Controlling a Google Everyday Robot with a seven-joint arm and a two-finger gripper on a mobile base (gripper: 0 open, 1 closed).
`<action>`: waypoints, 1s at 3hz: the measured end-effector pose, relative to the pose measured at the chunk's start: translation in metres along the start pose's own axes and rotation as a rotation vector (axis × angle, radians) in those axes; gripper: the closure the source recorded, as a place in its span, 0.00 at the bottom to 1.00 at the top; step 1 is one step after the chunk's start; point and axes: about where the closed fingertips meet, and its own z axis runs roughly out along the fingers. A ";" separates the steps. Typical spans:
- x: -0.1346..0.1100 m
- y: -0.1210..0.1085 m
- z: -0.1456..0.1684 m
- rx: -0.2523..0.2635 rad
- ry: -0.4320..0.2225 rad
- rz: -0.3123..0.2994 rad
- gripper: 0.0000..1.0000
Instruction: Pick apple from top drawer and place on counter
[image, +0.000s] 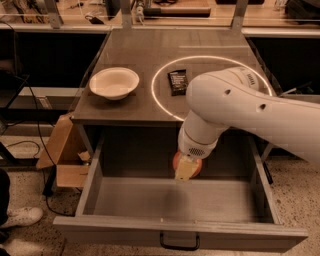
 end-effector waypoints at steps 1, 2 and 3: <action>0.015 -0.009 -0.032 0.044 0.020 0.044 1.00; 0.016 -0.010 -0.036 0.043 0.019 0.041 1.00; 0.030 -0.013 -0.062 0.071 0.044 0.061 1.00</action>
Offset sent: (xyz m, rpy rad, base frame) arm 0.0024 -0.0198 0.0239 -0.0181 -0.0257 -0.0477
